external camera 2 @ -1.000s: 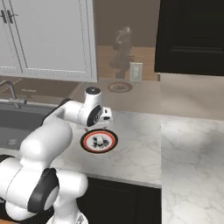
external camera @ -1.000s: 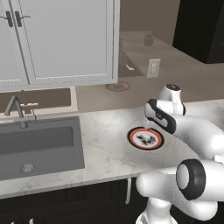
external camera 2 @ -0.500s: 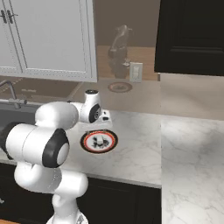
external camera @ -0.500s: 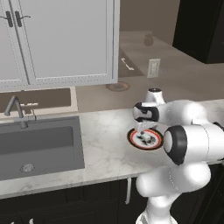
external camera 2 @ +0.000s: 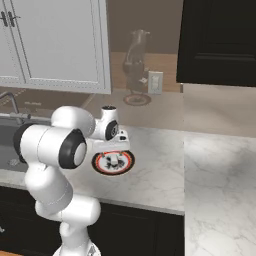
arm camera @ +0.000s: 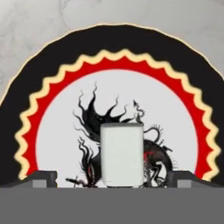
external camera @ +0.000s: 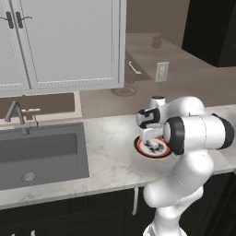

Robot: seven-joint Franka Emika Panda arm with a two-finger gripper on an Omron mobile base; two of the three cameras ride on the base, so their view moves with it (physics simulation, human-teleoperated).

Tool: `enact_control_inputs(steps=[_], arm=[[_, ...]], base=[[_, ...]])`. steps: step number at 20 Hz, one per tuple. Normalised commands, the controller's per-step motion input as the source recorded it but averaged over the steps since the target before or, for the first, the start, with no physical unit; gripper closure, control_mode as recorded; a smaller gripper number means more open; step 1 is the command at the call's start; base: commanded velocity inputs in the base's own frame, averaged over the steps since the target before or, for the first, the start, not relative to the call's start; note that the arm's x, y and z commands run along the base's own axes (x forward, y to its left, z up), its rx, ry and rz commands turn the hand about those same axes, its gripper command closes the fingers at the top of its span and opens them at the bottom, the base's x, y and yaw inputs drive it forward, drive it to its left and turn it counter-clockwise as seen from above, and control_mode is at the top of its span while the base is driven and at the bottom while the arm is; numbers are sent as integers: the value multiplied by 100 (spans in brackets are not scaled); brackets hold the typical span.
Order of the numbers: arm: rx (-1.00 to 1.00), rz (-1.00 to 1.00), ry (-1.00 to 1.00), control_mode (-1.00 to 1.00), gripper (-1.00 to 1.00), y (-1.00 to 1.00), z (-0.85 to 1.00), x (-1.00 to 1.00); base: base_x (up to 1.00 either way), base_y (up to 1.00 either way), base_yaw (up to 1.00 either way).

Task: Pick up the marshmallow and place it in the cup of hot chocolate on the dining counter.

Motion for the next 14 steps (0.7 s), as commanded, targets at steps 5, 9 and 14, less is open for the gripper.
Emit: enact_control_inputs(steps=[5, 9, 14], arm=[[0, 0, 0, -100, -100, 0, -41, 0], [0, 1, -1, -100, -100, -2, -32, 0], [0, 0, 0, -100, -100, 0, -40, 0]], base=[[0, 0, 0], [0, 0, 0], [0, 0, 0]])
